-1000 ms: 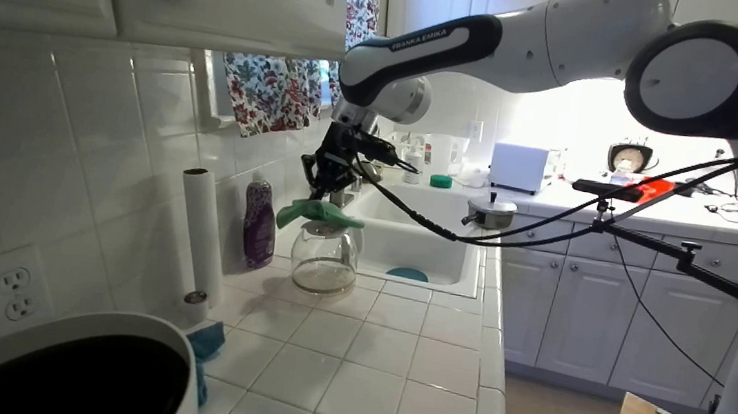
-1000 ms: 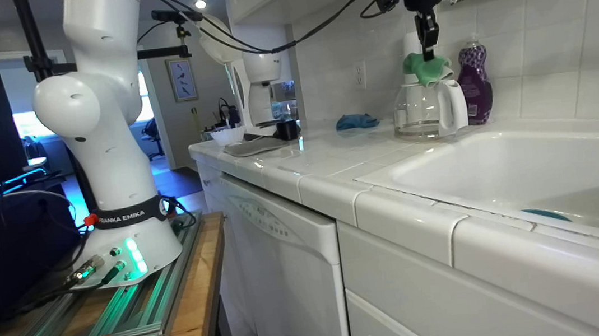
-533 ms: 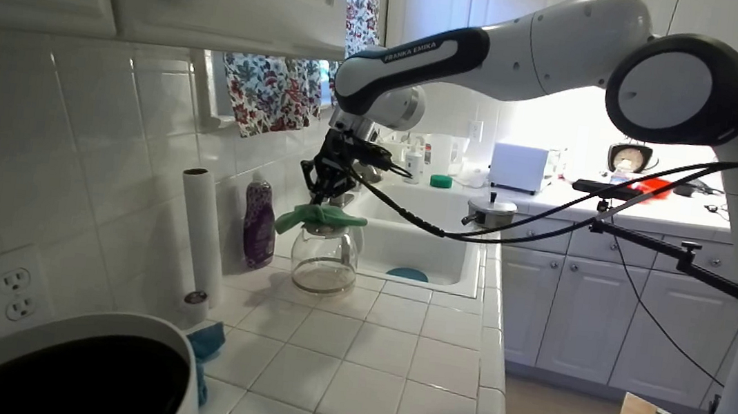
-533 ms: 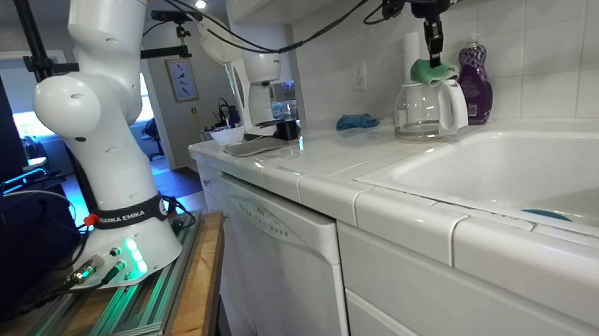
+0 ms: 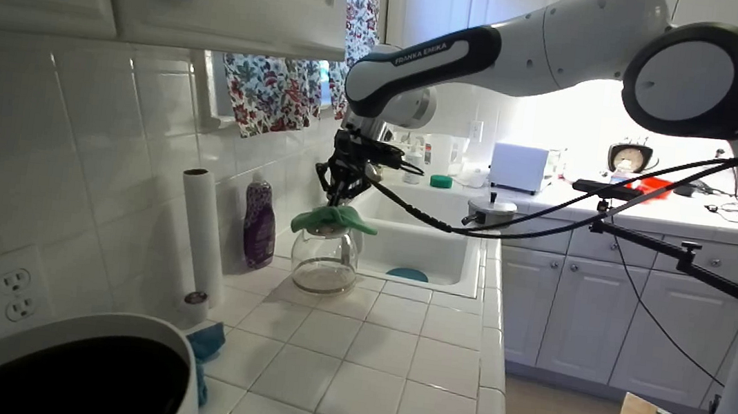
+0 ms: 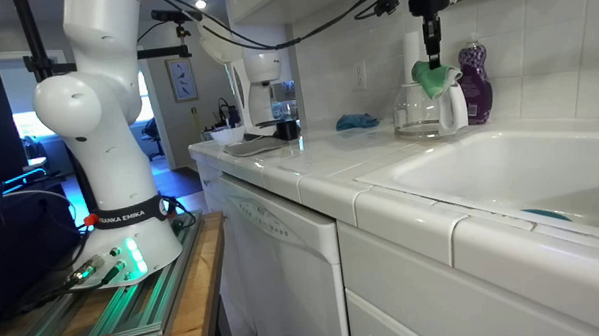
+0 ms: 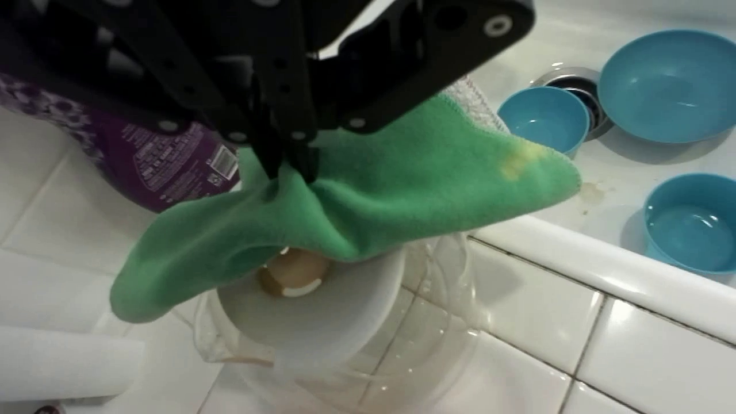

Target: Use the green towel to wipe the coffee maker.

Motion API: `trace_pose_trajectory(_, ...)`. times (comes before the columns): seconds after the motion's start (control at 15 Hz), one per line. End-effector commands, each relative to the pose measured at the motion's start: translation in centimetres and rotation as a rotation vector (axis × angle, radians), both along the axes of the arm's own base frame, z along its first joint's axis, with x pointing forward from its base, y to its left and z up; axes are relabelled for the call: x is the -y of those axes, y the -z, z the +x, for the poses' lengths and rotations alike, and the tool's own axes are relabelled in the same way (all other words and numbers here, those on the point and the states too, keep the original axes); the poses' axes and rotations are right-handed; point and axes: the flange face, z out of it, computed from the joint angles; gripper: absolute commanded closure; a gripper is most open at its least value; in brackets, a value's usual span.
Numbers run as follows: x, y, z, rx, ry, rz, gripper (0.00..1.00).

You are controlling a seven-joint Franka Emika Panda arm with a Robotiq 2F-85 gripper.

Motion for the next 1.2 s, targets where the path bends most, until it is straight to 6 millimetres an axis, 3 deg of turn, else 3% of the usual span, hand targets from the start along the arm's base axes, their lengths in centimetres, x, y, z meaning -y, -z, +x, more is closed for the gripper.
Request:
trace_pose_trajectory(0.0, -0.1, 0.0, -3.3, -0.072, 0.035, -0.04, 0.99)
trace_pose_trajectory(0.47, -3.3, 0.4, -6.2, -0.179, -0.097, -0.047, 0.99)
trace_pose_trajectory(0.93, -5.0, 0.4, -4.5, -0.106, -0.238, 0.01, 0.99)
trace_pose_trajectory(1.13, -5.5, -0.5, -4.1, -0.06, -0.288, 0.02, 0.99)
